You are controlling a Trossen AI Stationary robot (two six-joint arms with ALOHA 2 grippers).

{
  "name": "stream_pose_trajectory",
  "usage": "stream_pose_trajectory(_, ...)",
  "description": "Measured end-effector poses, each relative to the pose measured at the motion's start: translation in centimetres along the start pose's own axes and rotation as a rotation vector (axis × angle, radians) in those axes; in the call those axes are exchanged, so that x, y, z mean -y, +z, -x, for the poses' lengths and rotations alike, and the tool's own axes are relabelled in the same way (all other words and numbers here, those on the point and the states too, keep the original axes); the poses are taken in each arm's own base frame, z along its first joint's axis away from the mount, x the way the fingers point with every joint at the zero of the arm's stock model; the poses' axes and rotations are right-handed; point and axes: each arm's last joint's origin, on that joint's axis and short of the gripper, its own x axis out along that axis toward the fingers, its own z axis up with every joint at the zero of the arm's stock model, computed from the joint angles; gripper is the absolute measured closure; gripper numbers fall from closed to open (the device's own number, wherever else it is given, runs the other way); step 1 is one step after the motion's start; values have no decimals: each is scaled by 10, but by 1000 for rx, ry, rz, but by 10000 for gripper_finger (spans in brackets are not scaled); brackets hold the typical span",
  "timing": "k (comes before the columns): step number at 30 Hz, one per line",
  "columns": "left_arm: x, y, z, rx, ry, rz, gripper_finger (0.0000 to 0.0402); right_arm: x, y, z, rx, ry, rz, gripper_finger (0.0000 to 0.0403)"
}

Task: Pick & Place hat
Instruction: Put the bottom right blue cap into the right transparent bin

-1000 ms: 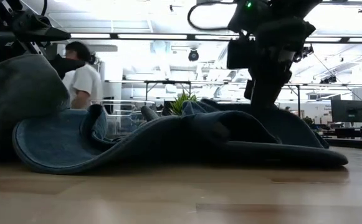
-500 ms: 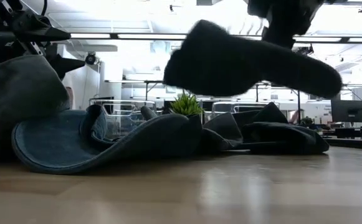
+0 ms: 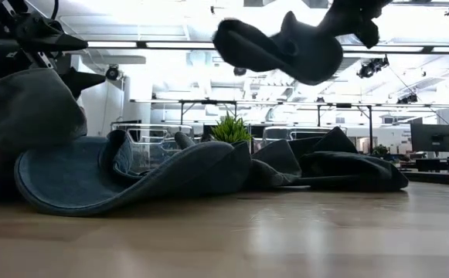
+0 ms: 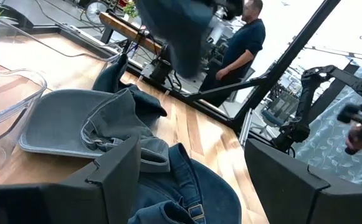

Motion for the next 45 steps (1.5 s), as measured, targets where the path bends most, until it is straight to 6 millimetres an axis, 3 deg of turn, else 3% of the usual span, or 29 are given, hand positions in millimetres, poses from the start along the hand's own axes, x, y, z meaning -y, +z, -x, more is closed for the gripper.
stream_pose_trajectory(6, 0, 0, 0, 0, 0, 0, 135, 34, 11, 5, 135, -184, -52, 396)
stream_pose_trajectory(15, 0, 0, 0, 0, 0, 0, 135, 67, 1, -9, 271, -86, -274, 396)
stream_pose_trajectory(19, 0, 0, 0, 0, 0, 0, 135, 81, 1, -17, 291, -169, -302, 396)
stream_pose_trajectory(34, 0, 0, 0, -1, 0, 0, 135, 123, -10, -75, 163, -389, -585, 396)
stream_pose_trajectory(45, 0, 0, 0, 0, 0, 0, 135, 136, -25, -93, 23, -431, -688, 396)
